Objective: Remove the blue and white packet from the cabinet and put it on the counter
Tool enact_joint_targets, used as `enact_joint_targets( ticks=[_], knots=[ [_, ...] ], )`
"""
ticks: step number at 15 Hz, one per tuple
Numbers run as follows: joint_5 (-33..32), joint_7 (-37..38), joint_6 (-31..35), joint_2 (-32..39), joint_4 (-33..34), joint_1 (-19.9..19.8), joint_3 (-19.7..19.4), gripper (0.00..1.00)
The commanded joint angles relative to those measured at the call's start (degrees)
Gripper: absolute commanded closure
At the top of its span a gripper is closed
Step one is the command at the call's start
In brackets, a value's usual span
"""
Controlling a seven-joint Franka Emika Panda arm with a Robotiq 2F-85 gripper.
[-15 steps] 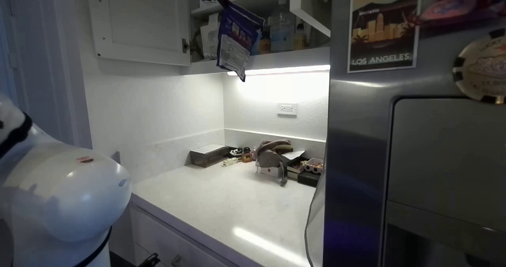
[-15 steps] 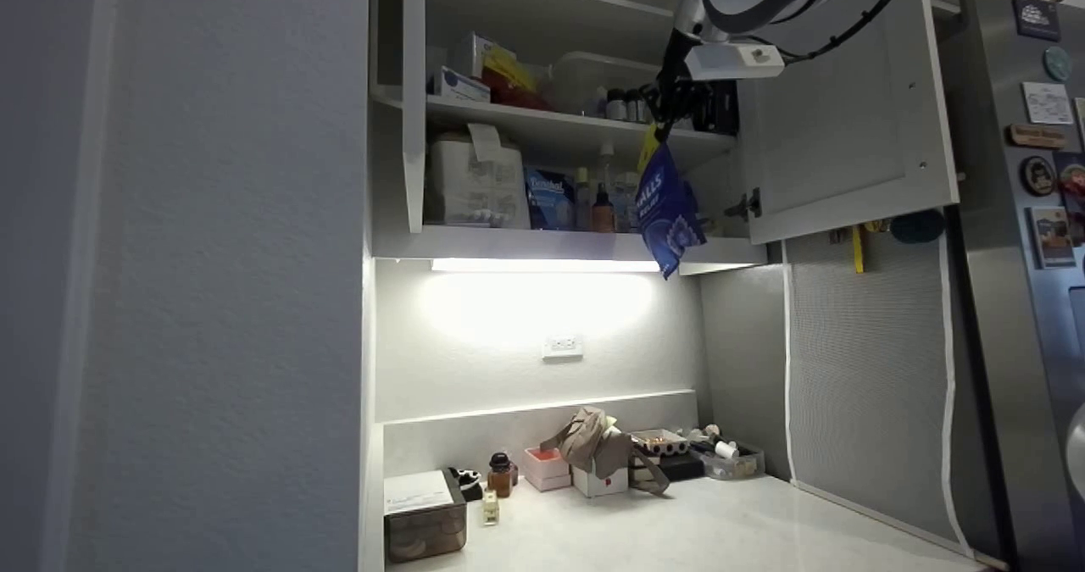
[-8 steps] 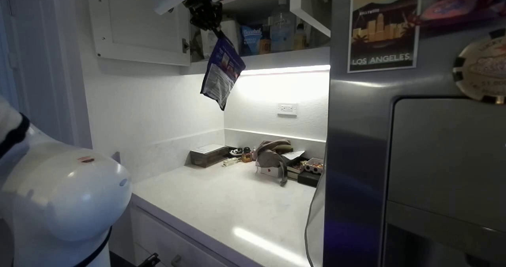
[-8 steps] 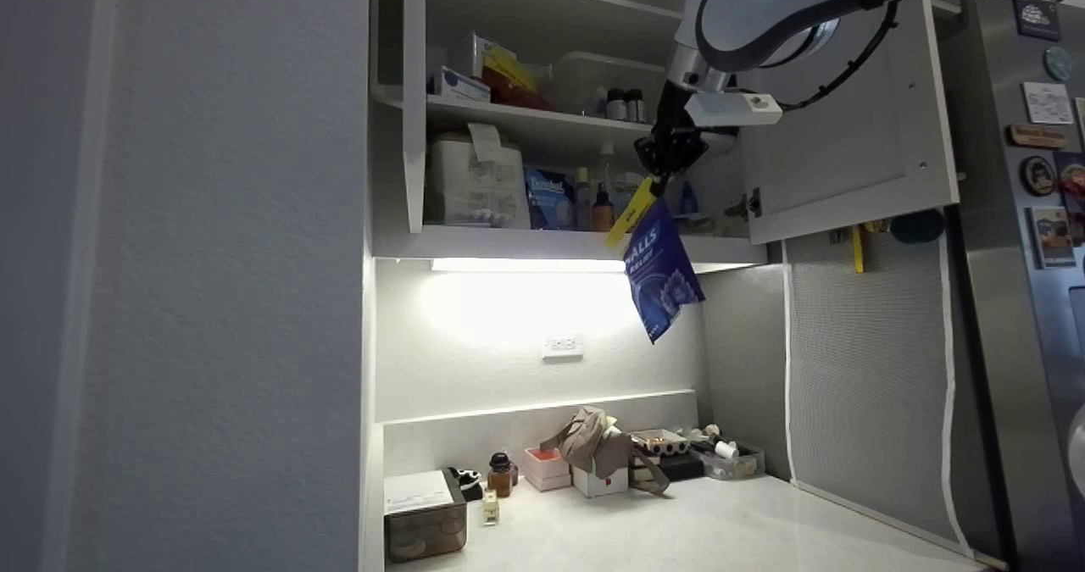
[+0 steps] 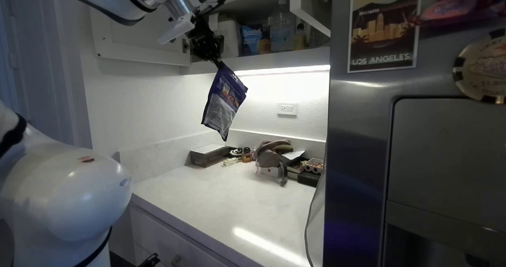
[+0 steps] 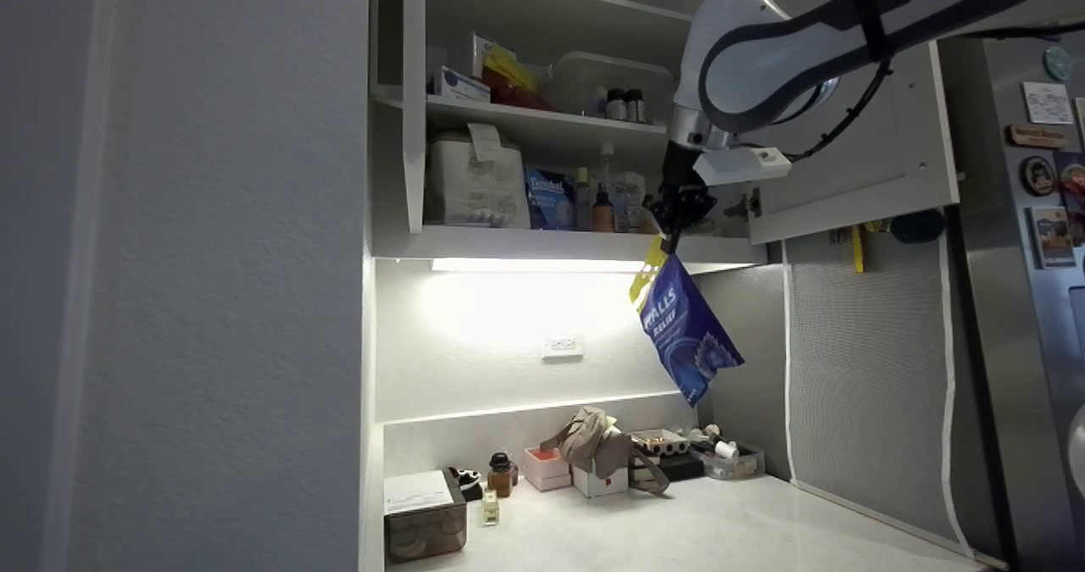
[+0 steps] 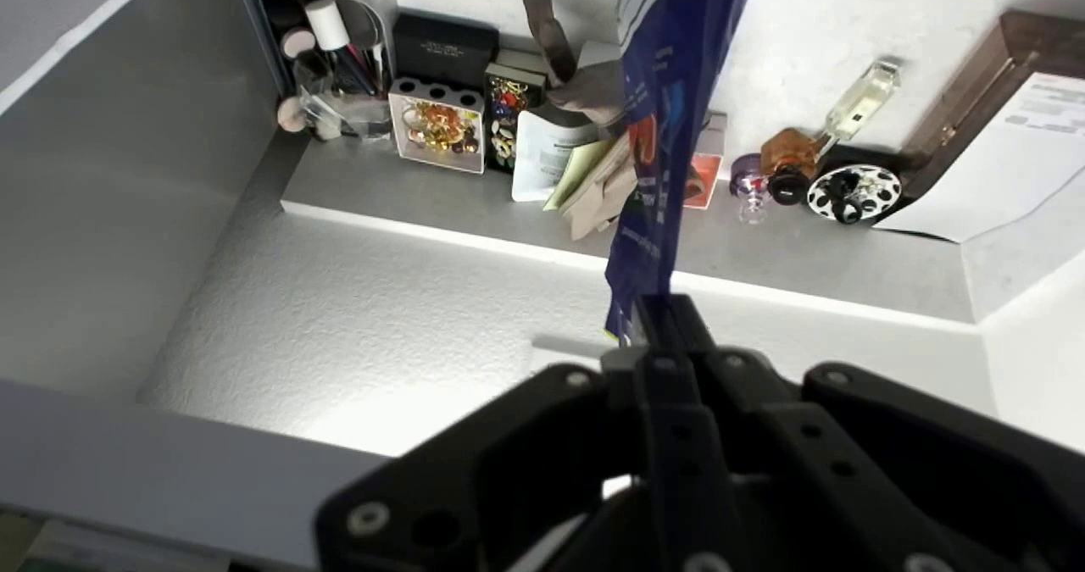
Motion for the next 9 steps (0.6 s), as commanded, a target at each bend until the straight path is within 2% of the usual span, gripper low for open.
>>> enact_joint_targets(
  ticks=[1, 4, 9],
  knots=[
    [2.3, -1.6, 2.8, -2.6, -5.4, -0.1, -0.2, 1.0],
    [4.4, -2.2, 3.5, -3.4, -8.5, 1.0, -0.2, 1.0],
    [9.0, -3.7, 4.1, -2.8, -9.7, 4.3, 0.7, 1.0]
  ],
)
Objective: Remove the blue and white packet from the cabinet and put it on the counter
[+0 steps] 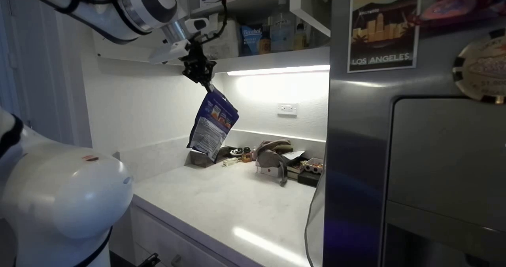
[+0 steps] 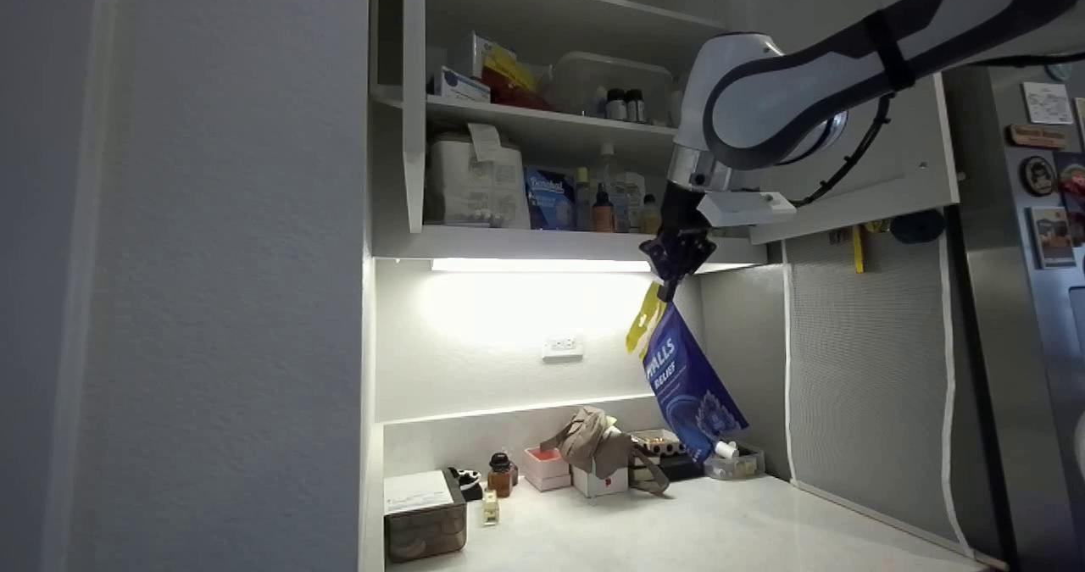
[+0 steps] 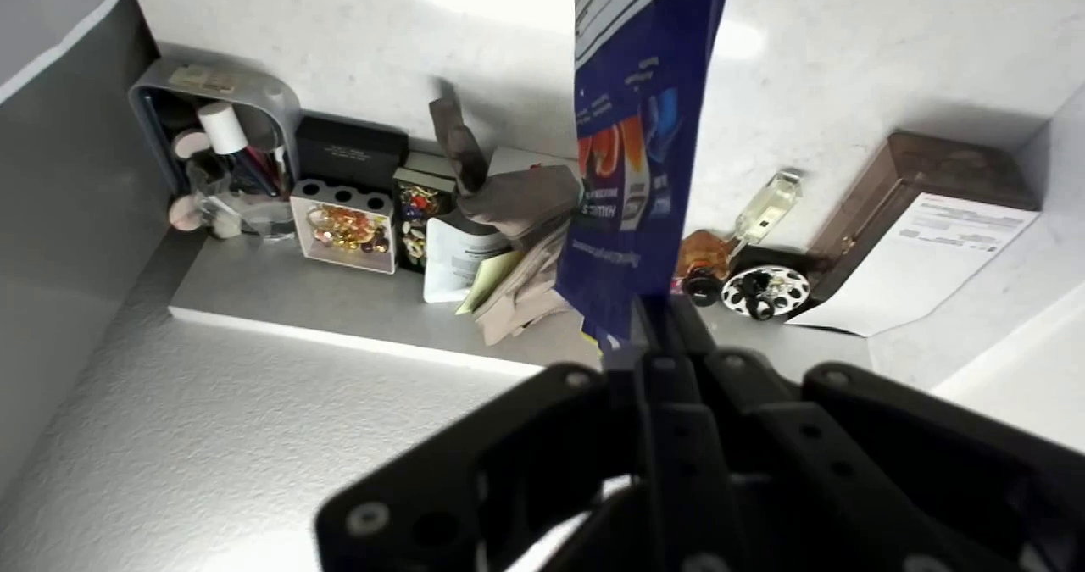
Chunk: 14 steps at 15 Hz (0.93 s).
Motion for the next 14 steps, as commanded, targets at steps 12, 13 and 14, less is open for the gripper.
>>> enact_joint_targets(
  ticks=[12, 13, 14],
  knots=[
    [7.9, -4.4, 7.2, 4.9, 0.3, 6.7, 3.7, 0.5],
    [7.9, -4.5, 7.4, 5.0, 0.2, 6.6, 3.5, 0.44],
    [7.9, -4.5, 7.5, 4.9, 0.0, 6.5, 3.3, 0.35]
  ],
)
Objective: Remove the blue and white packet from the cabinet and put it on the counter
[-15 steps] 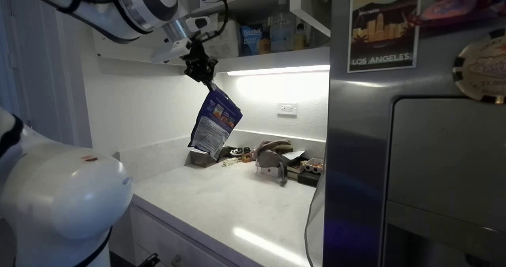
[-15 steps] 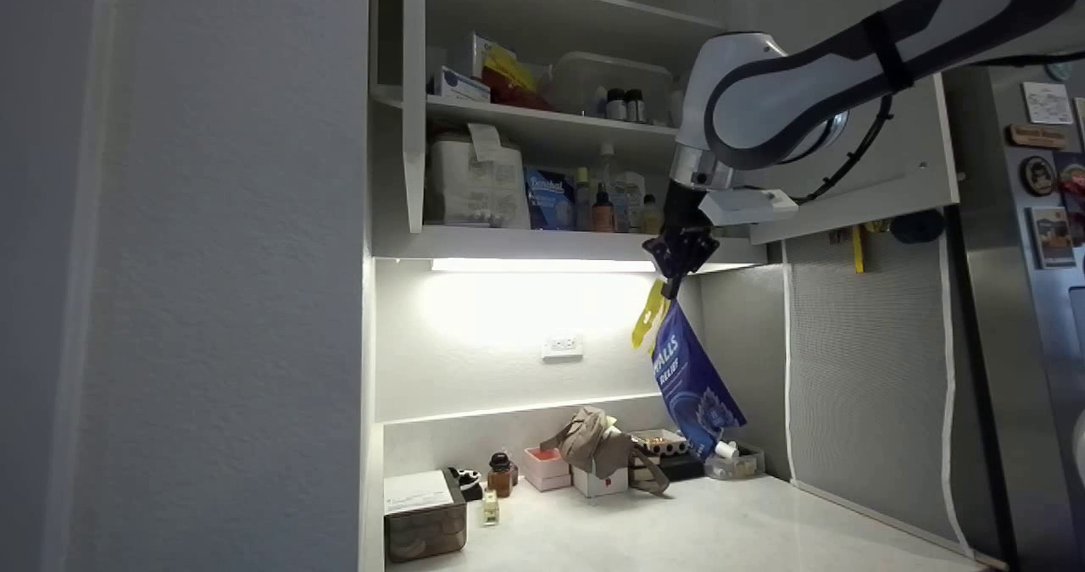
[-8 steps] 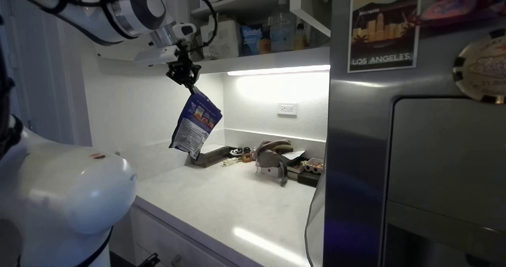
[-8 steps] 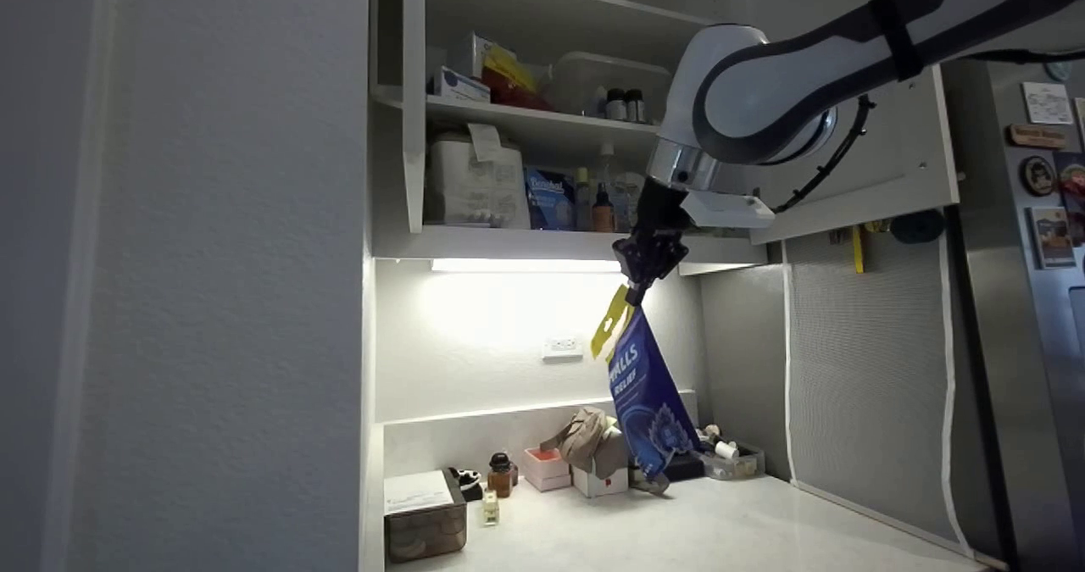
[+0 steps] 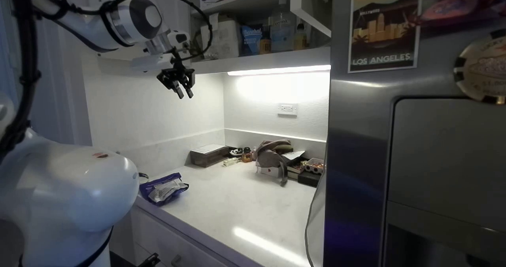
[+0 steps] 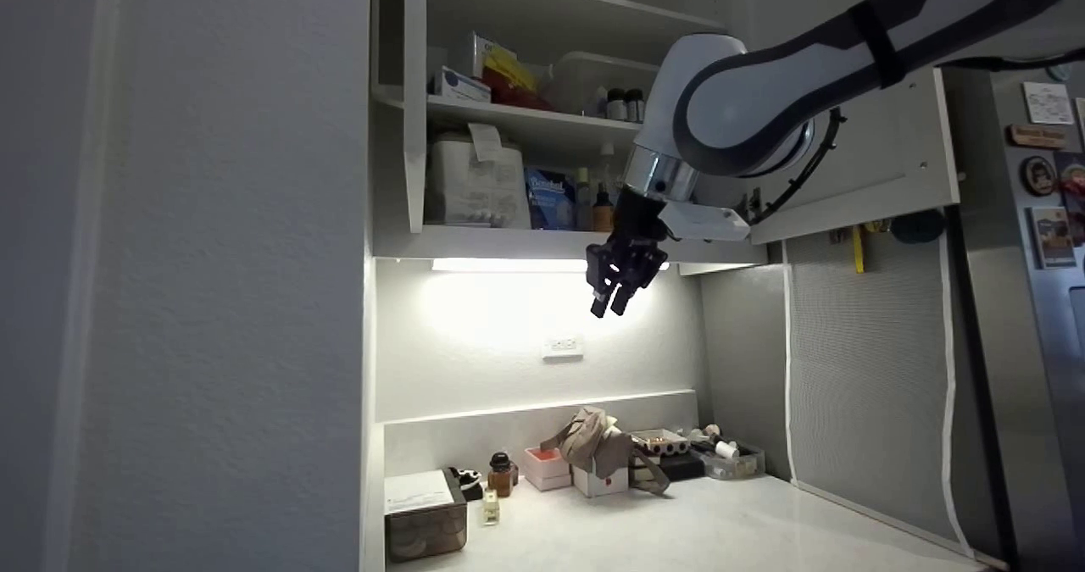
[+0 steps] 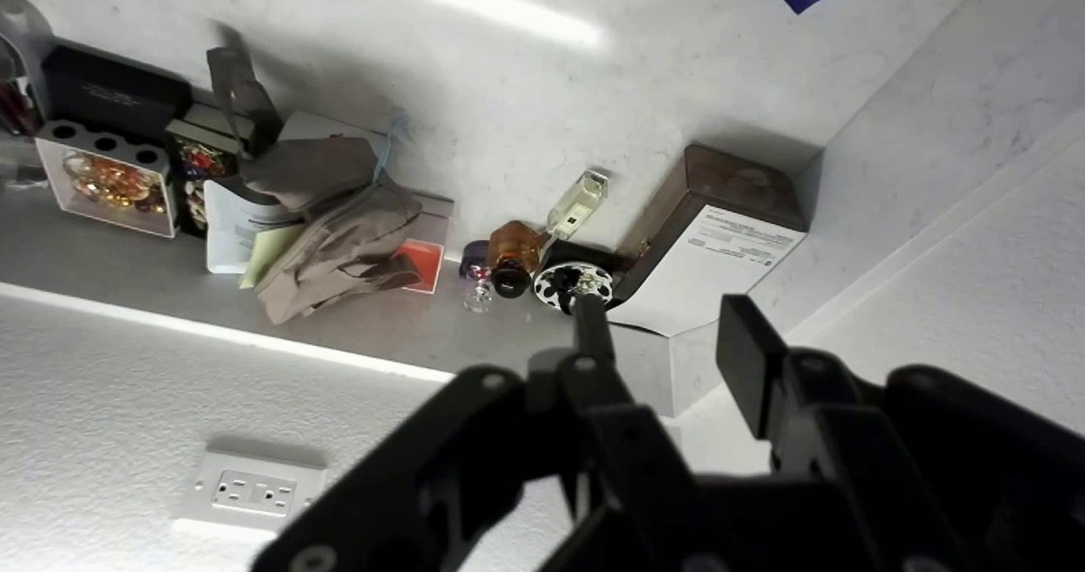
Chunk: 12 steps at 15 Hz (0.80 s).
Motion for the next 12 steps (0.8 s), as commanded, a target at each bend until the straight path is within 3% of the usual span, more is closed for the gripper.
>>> enact_joint_targets(
  ticks=[1, 5, 8, 12],
  knots=[
    [1.6, -2.5, 1.1, 0.8, 0.7, -0.5, -0.8, 0.29],
    [2.2, -3.5, -0.3, -0.1, 1.3, -0.5, -2.9, 0.01],
    [3.8, -6.6, -5.6, -0.7, 3.4, -0.2, -5.4, 0.0],
    [3.3, -7.3, -11.5, 2.4, 9.6, -1.9, -5.4, 0.0]
  ],
)
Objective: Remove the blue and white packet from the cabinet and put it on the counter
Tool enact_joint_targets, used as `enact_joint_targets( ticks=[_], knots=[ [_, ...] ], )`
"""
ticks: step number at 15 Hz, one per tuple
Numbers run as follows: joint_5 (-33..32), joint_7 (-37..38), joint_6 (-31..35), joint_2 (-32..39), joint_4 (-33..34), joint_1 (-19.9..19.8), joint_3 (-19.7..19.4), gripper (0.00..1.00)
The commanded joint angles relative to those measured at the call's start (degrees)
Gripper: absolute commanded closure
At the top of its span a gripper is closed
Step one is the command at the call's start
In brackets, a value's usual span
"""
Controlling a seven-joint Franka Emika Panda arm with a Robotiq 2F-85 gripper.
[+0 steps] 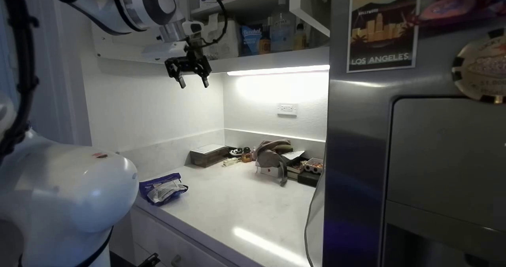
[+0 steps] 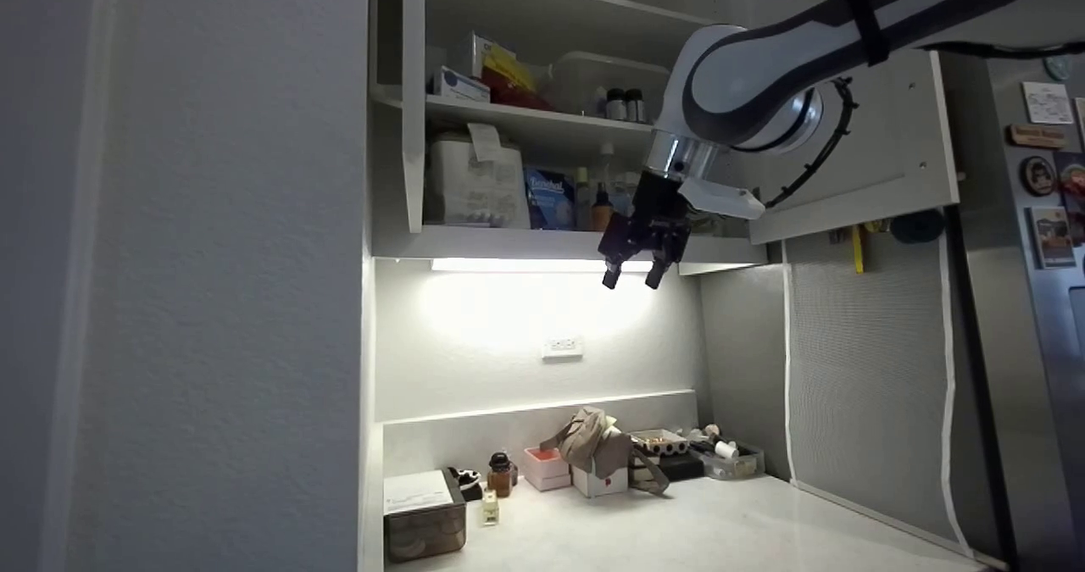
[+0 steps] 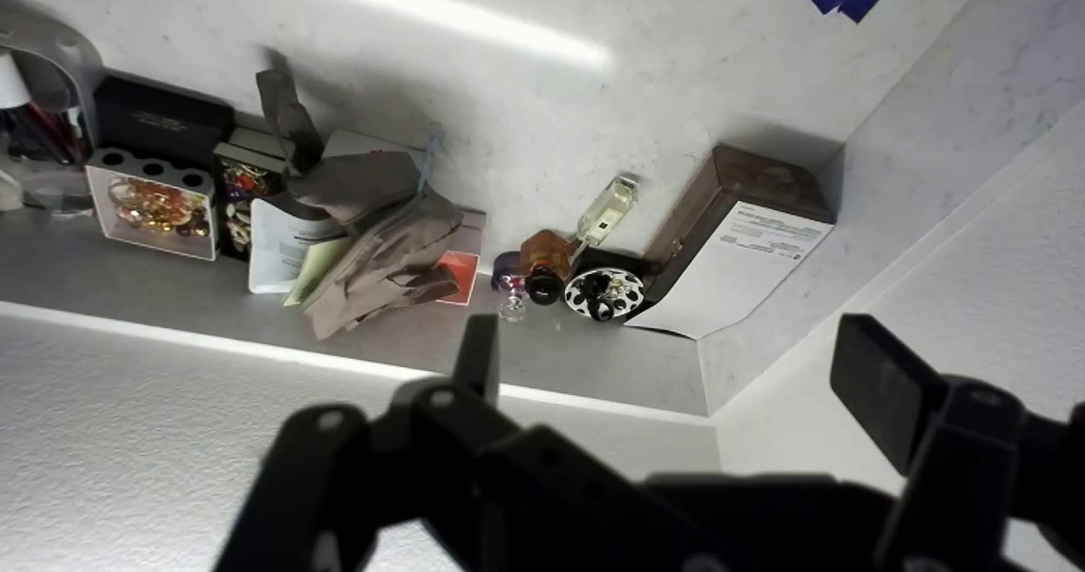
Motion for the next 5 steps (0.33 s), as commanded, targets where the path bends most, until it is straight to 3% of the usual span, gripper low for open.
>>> enact_joint_targets(
  ticks=[1, 5],
  knots=[
    [0.9, -1.3, -5.9, 2.5, 5.7, -1.8, 0.6, 0.0],
    [0.9, -0.7, -5.2, 1.5, 4.5, -2.1, 1.0, 0.0]
  ],
)
